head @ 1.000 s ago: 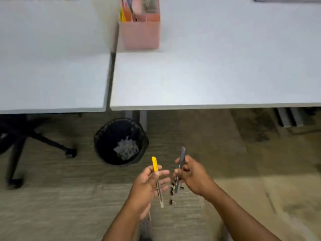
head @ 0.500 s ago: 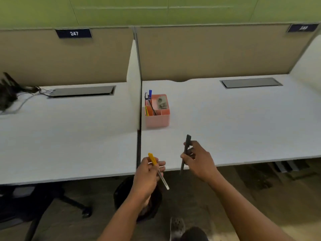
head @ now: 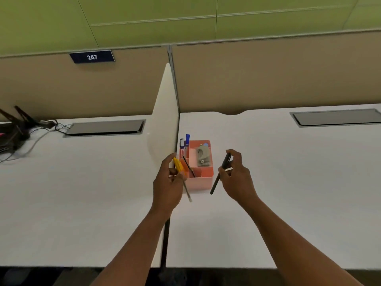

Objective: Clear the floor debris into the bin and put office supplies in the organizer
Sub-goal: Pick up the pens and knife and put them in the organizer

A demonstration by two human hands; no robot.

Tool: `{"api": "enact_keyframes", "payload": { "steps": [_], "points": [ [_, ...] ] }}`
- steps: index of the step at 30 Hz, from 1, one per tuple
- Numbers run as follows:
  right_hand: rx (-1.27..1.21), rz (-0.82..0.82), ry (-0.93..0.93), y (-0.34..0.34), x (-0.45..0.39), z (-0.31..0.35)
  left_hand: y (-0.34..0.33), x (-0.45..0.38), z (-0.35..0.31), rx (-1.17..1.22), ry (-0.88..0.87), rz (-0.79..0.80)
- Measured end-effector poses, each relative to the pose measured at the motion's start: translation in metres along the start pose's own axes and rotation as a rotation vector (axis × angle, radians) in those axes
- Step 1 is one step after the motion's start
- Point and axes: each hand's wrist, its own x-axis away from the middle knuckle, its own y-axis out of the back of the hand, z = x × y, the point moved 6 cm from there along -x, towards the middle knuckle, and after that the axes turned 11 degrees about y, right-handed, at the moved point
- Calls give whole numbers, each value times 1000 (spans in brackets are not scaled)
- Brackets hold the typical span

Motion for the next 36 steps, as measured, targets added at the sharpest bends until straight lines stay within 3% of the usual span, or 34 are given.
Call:
{"api": "enact_keyframes", "payload": {
  "steps": [9,23,30,36],
  "points": [
    [-9,24,30,-30,-86,-34,-58,-89,-15,-196,-34,-4],
    [43,293,13,-77,-77,-78,-133,-111,51,-574,-4,193],
    [64,183,-46,-72,-80,-78,-136,-112,51,-574,69,178],
    [148,100,-109,-54,-55,-78,-112,-92,47,-564,11,112]
  ]
}}
